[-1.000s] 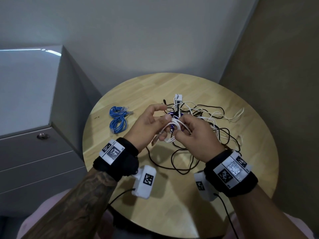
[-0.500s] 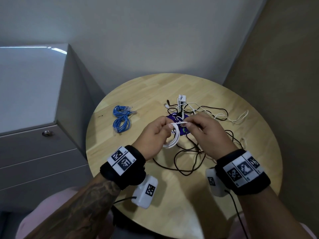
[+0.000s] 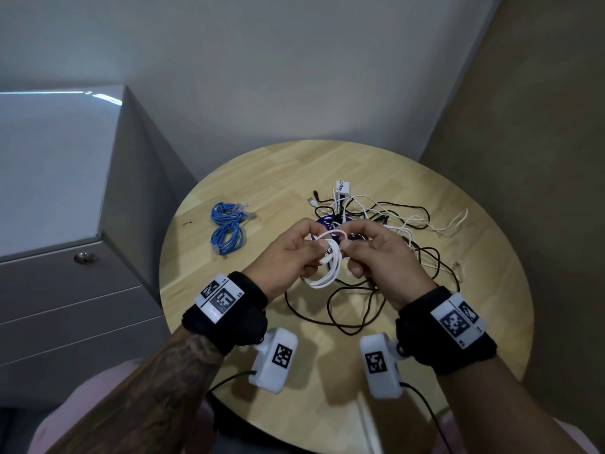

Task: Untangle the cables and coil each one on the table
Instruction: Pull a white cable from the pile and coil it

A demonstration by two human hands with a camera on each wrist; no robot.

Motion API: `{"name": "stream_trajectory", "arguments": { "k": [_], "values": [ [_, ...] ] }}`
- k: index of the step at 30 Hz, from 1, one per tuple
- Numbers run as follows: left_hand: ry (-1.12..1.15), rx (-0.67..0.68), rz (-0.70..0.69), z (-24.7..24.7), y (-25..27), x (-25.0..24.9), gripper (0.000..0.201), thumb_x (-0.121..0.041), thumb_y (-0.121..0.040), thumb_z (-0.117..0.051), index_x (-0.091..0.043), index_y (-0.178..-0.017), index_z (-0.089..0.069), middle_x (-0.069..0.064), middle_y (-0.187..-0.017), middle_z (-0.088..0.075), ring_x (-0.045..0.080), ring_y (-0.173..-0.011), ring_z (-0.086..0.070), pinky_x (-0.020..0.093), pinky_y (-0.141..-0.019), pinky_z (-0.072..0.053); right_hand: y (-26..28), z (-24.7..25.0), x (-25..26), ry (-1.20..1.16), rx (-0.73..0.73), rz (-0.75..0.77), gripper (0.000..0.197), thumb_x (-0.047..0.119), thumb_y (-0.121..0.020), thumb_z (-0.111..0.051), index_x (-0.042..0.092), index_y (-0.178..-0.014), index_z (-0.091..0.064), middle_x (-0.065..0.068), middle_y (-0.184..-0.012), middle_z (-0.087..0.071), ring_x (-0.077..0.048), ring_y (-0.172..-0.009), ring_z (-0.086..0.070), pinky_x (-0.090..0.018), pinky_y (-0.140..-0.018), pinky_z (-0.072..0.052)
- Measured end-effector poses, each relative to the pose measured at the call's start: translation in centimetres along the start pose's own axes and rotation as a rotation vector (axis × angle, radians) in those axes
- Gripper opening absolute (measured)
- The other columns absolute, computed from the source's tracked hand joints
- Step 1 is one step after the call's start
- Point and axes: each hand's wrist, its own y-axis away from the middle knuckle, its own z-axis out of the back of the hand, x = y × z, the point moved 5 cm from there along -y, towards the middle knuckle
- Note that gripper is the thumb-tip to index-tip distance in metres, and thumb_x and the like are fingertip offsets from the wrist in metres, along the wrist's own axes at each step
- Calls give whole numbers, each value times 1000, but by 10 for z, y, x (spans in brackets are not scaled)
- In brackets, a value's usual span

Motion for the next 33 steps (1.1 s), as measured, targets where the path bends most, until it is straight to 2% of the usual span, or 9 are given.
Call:
{"name": "stream_trajectory", "arguments": {
  "k": [3, 6, 8, 10, 17, 22, 24, 29, 33],
  "values": [
    [-11, -76, -33, 5, 0, -1, 14, -2, -100, -45, -13, -93, -43, 10, -62, -46, 10, -46, -34, 20, -45, -28, 7, -16, 2, 5, 126, 47, 33, 1, -95, -63, 16, -125, -64, -18, -82, -58, -14, -63, -53, -22, -59, -44],
    [2, -128, -61, 7, -1, 0, 18, -1, -100, -44, -15, -90, -41, 10, -66, -45, 10, -48, -34, 21, -46, -27, 9, -24, -2, 33, 134, 124, 42, 10, -90, -74, 18, -129, -61, -24, -98, -68, -19, -85, -62, -32, -81, -54],
    [3, -117, -86, 5, 0, 0, 18, 0, -101, -43, -15, -90, -41, 1, -61, -46, 6, -48, -33, 18, -47, -28, 6, -24, -3, 70, 25, 169, 31, 20, -90, -76, 20, -119, -66, -30, -97, -65, -21, -82, -60, -38, -79, -50],
    [-28, -69, -121, 0, 0, 2, 16, -1, -102, -39, -14, -93, -39, -11, -57, -47, 4, -49, -33, 17, -47, -28, 5, -24, -3, 66, -73, 196, 17, 22, -92, -74, 17, -108, -68, -20, -84, -66, -15, -77, -61, -34, -75, -49],
    [-30, -71, -130, -3, 0, 2, 11, -7, -104, -34, -13, -97, -40, -10, -58, -46, 5, -54, -35, 16, -50, -31, 5, -21, 4, 114, -67, 282, 7, 16, -95, -67, 17, -102, -65, 5, -76, -69, -10, -71, -62, -23, -68, -48],
    [247, -121, -30, -3, 1, 2, 14, -6, -103, -32, -10, -94, -42, 3, -62, -43, 10, -52, -34, 21, -48, -24, 4, -21, 4, 210, -42, 330, 16, 37, -95, -66, 28, -109, -68, -20, -82, -71, -42, -78, -65, -52, -73, -53],
    [374, -131, 19, -4, -2, 2, 11, -6, -98, -35, -10, -91, -41, 7, -66, -42, 11, -53, -35, 20, -46, -22, 3, -20, 1, 249, -56, 329, 22, 45, -92, -63, 32, -109, -66, -23, -84, -68, -45, -81, -63, -58, -76, -53],
    [130, -134, -42, -4, -1, 3, 12, -6, -103, -39, -12, -93, -41, -4, -59, -43, 4, -50, -36, 16, -46, -28, 3, -19, 0, 237, -50, 328, 15, 33, -92, -67, 24, -104, -65, -19, -78, -64, -37, -69, -57, -43, -64, -46],
    [50, -7, -84, -5, -1, 1, 7, -5, -103, -37, -8, -97, -38, -7, -56, -39, 3, -48, -30, 15, -45, -26, -1, -13, -2, 59, -21, 182, 10, 12, -97, -64, 20, -92, -65, 9, -82, -67, -7, -72, -59, -27, -70, -47]
  ]
}}
